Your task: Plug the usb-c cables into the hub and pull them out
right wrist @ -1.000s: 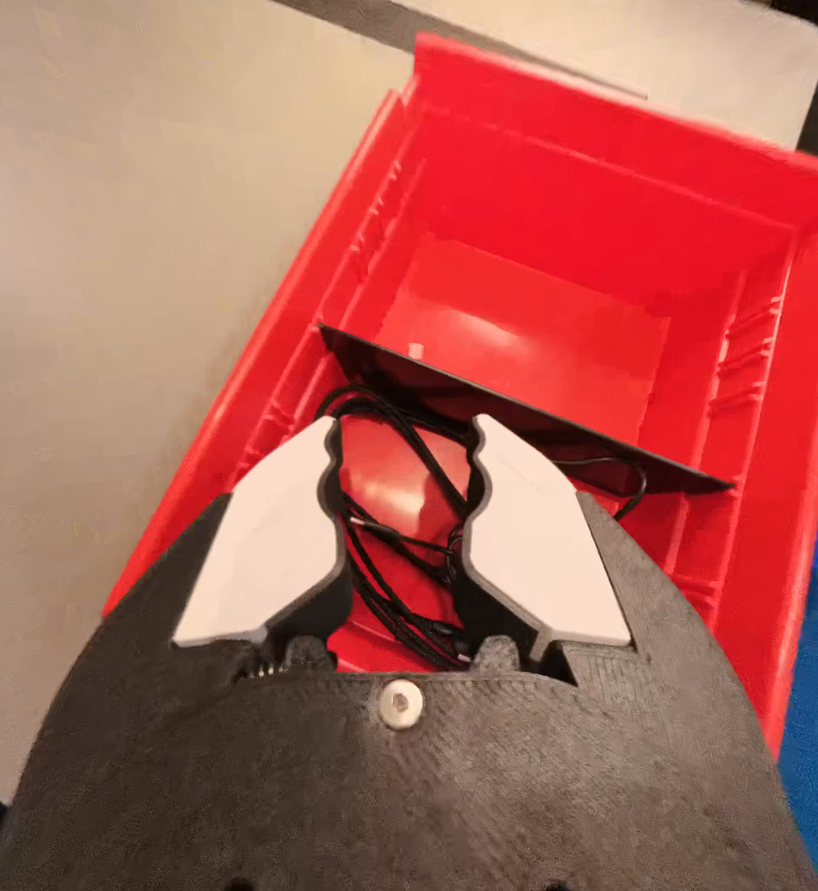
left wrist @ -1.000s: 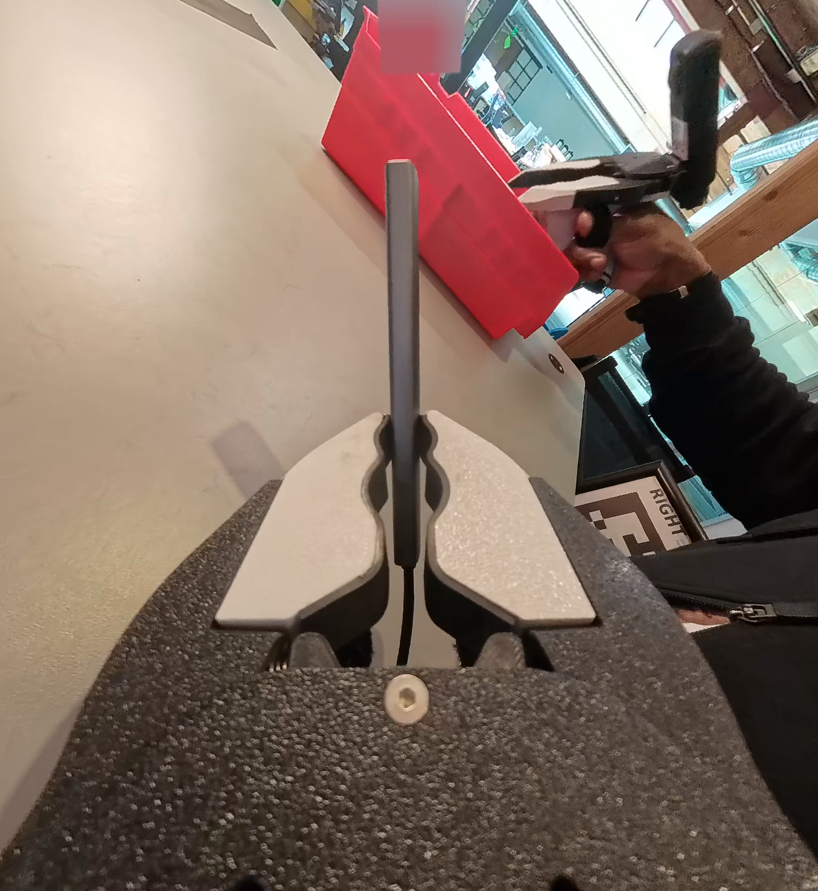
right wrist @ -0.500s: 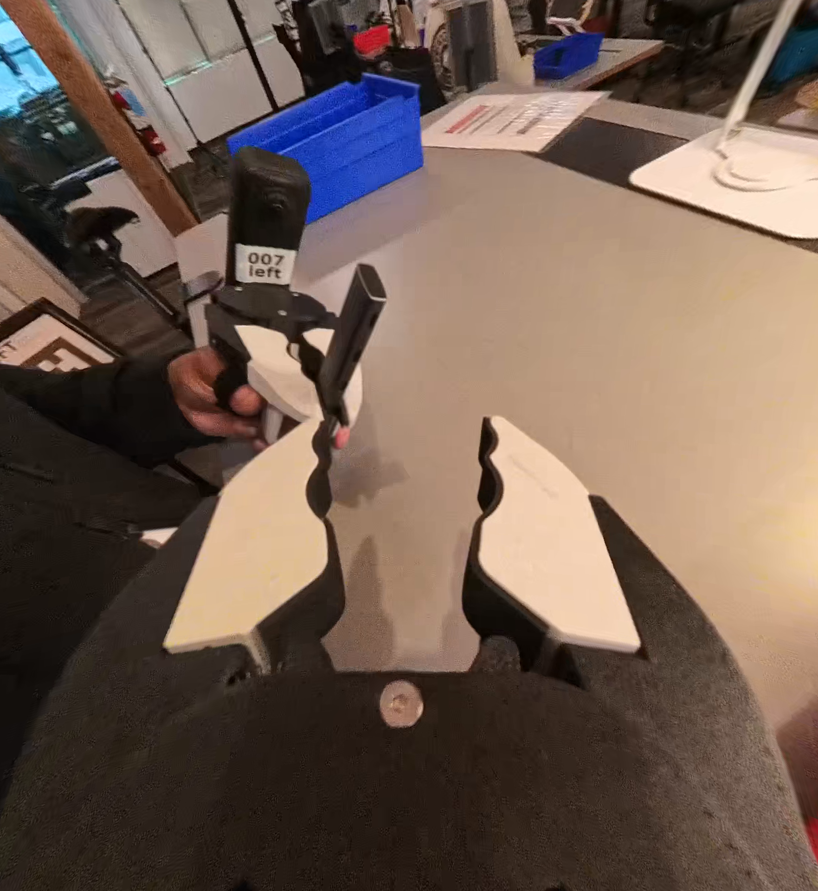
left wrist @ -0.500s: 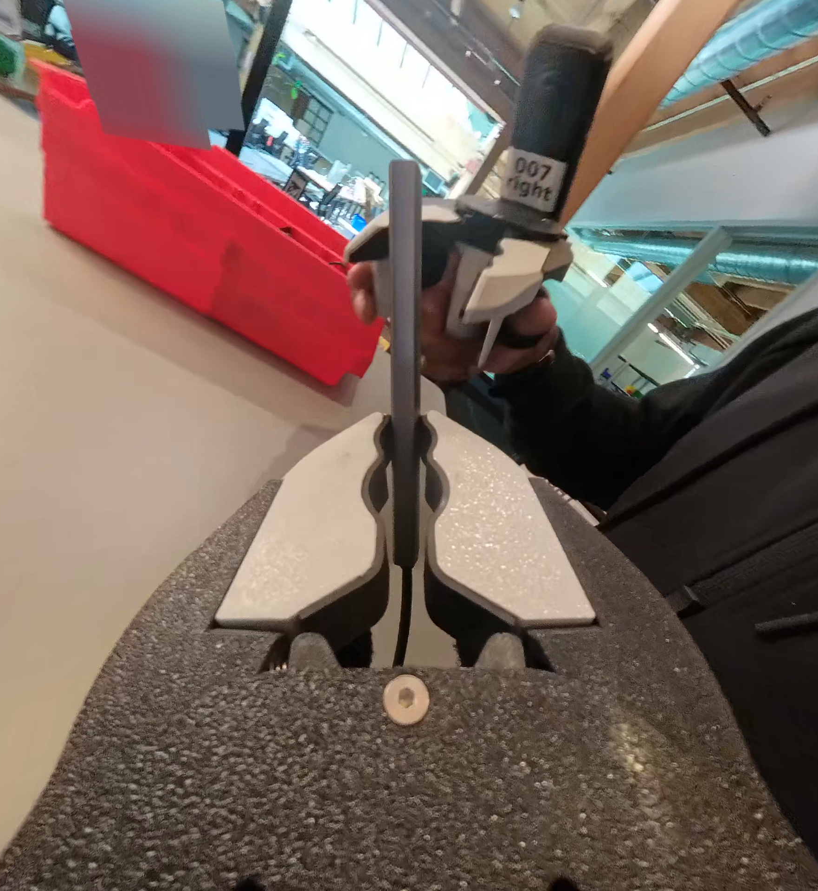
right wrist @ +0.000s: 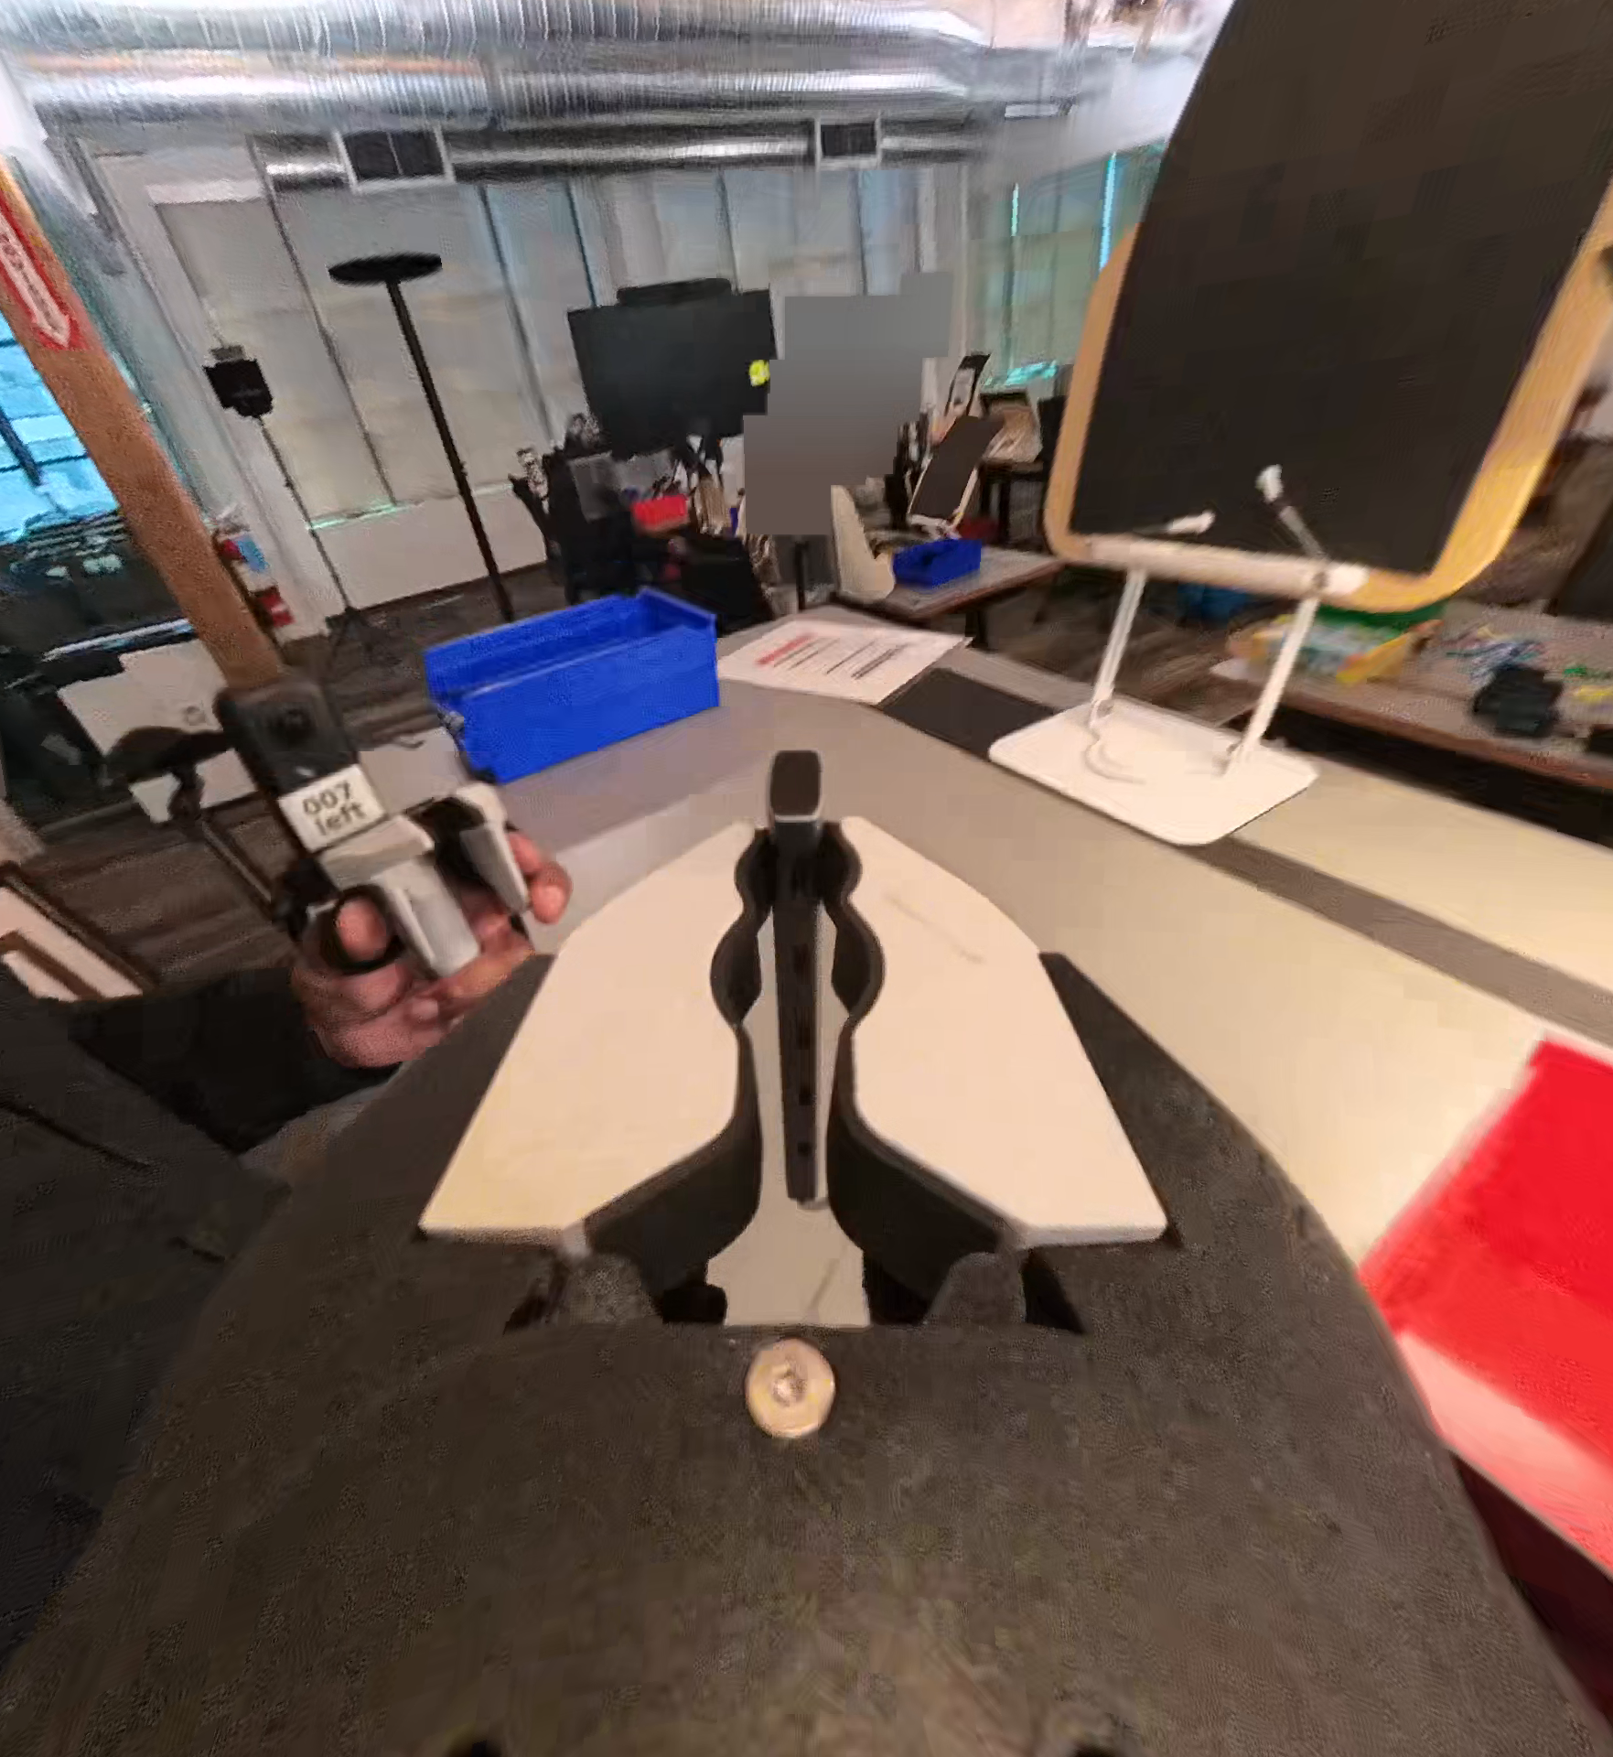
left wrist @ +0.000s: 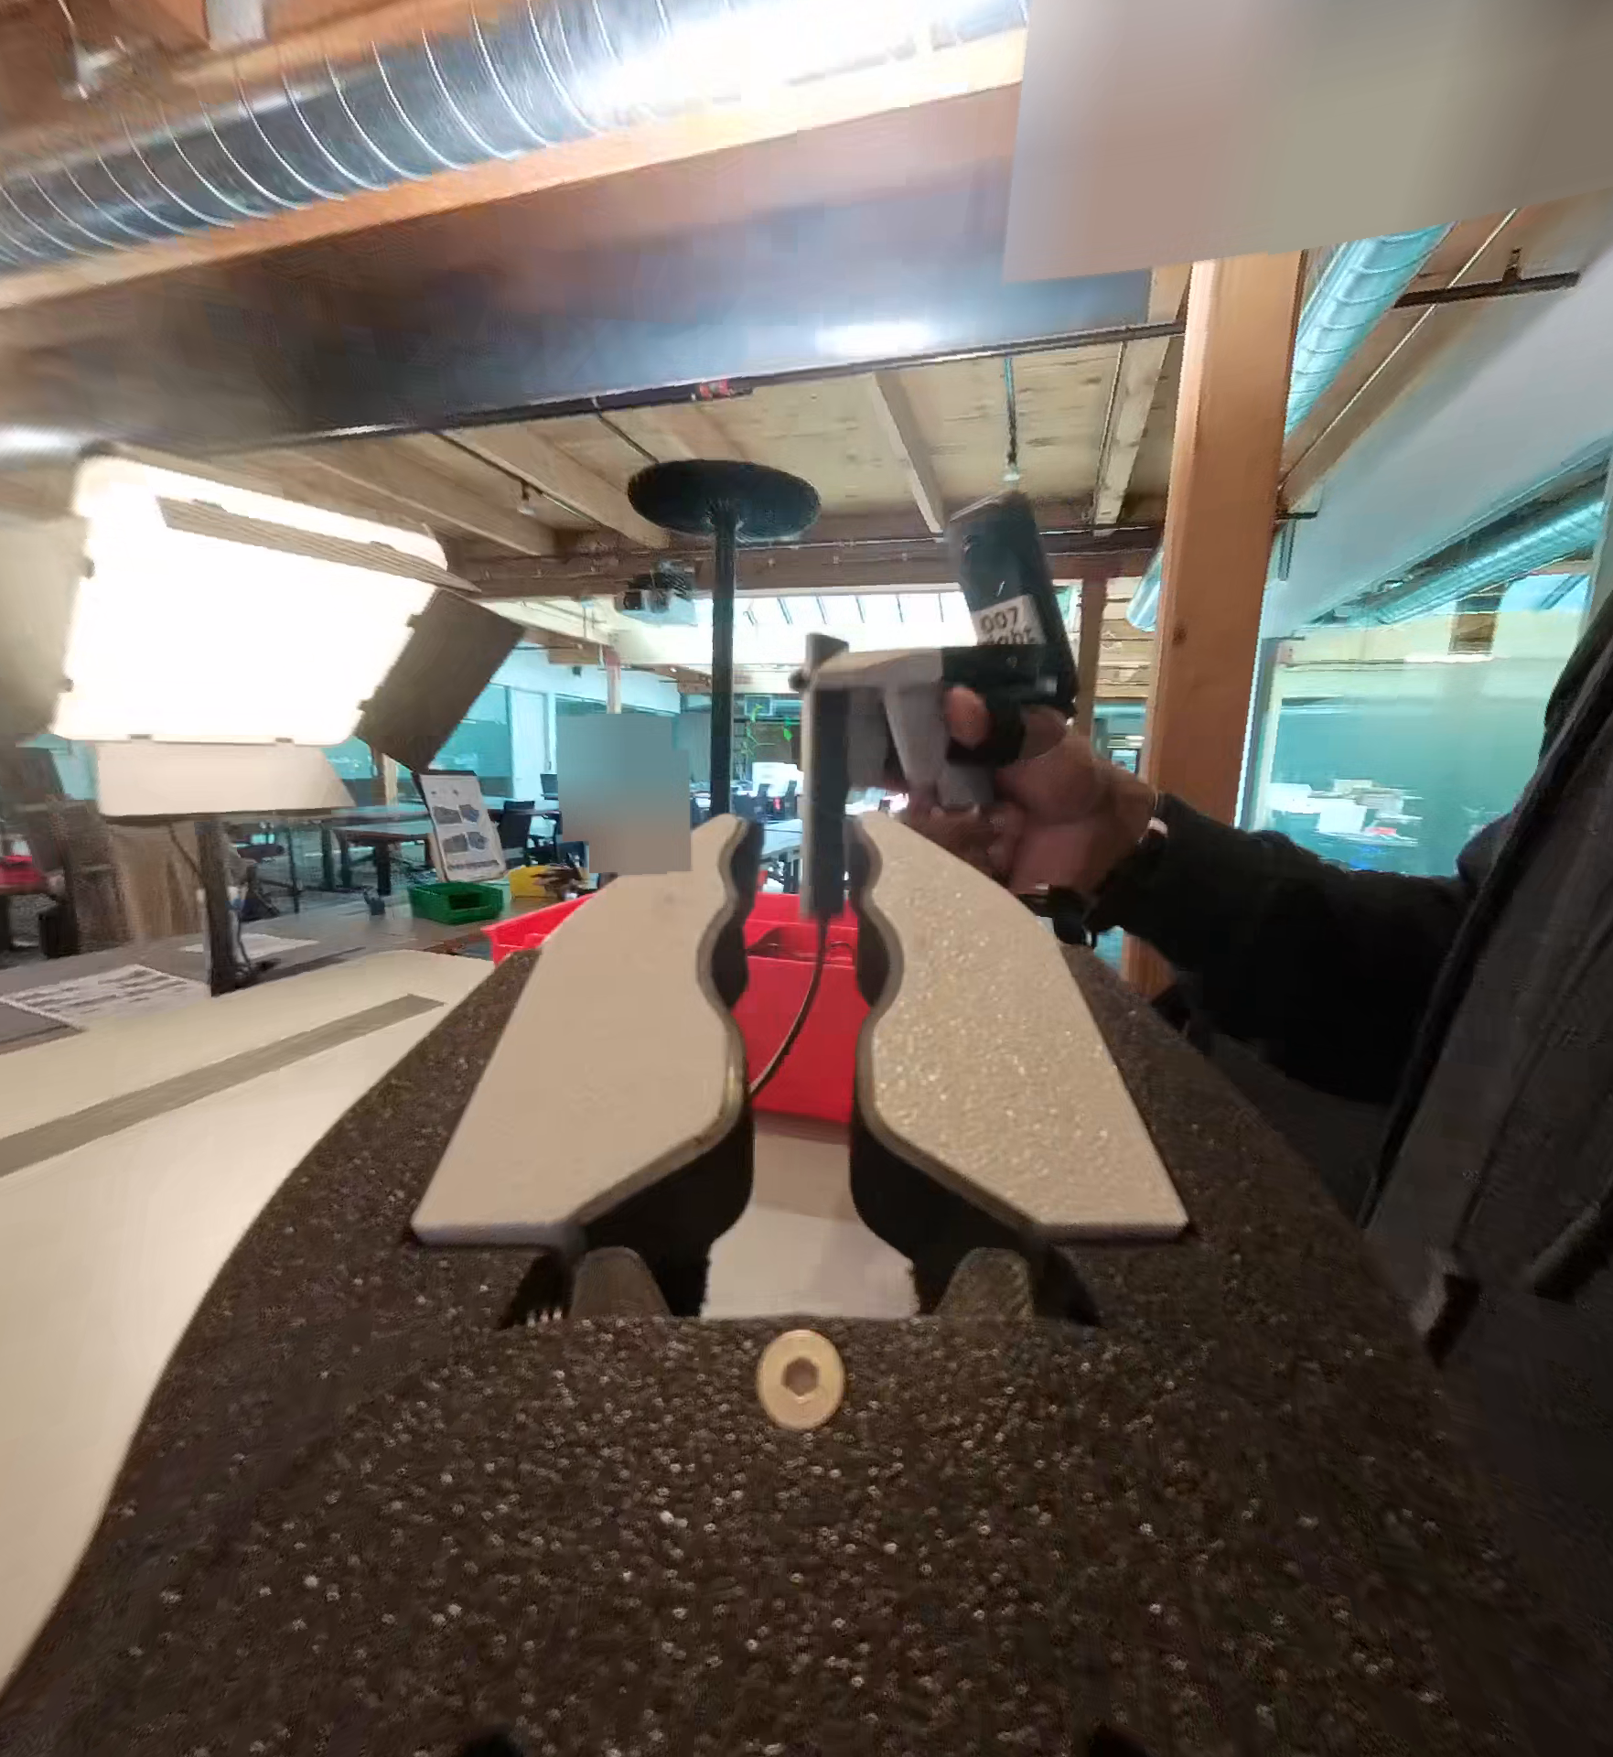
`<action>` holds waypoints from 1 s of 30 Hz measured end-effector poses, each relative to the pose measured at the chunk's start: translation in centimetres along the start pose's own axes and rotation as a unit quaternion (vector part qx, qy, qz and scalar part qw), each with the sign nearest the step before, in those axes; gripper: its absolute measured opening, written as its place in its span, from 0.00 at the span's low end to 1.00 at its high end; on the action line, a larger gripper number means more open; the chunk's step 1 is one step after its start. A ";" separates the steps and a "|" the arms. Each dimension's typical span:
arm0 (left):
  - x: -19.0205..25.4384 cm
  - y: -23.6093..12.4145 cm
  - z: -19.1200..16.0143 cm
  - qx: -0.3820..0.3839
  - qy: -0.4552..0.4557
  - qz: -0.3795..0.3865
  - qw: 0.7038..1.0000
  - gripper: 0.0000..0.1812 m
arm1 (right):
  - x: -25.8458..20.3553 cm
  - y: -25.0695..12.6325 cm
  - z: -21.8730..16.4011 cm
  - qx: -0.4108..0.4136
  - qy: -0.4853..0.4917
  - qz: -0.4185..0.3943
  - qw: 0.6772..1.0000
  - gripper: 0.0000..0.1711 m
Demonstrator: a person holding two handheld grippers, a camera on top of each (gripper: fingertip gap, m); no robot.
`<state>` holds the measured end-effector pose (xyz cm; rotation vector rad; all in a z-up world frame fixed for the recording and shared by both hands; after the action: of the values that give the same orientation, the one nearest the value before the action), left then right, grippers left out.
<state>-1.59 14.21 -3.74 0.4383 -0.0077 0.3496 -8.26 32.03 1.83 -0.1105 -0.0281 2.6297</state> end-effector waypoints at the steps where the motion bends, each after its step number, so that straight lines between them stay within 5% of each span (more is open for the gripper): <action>1: -0.5 -0.5 -0.2 -0.011 -0.004 -0.001 1.000 0.09 | 1.4 -1.5 2.1 0.025 -0.012 -0.017 0.999 0.06; 5: -2.0 -1.8 -5.1 -0.117 -0.089 -0.001 0.989 0.09 | 8.2 -6.6 7.8 0.058 -0.061 -0.139 0.987 0.06; 10: -0.9 -1.2 -7.7 -0.144 -0.128 -0.004 0.981 0.07 | 16.9 -9.4 7.0 -0.048 -0.136 -0.318 0.937 0.06; 17: -1.4 -0.9 -8.3 -0.162 -0.158 -0.006 0.974 0.07 | 22.8 -4.5 -3.8 -0.207 -0.124 -0.336 0.910 0.06; 24: -1.3 -1.0 -8.1 -0.159 -0.162 -0.001 0.974 0.07 | 24.0 0.9 -12.9 -0.367 -0.087 -0.301 0.876 0.09; 30: -1.0 -2.2 -7.9 -0.170 -0.152 0.030 0.973 0.11 | 23.6 1.2 -12.3 -0.349 -0.045 -0.310 0.883 0.28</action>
<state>-2.30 15.33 -11.83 0.1477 -0.3750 0.3304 -28.32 42.47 -12.20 -0.1866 -0.8935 1.8647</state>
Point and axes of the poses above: each gripper's, where its closed fingertips meet, y out along the fingers, z out of its top, x = y × z across the jaws, the point moved 2 cm from there along -y, back along the fingers, and after that the axes turned 3 degrees about -y, right-handed, at the moved point
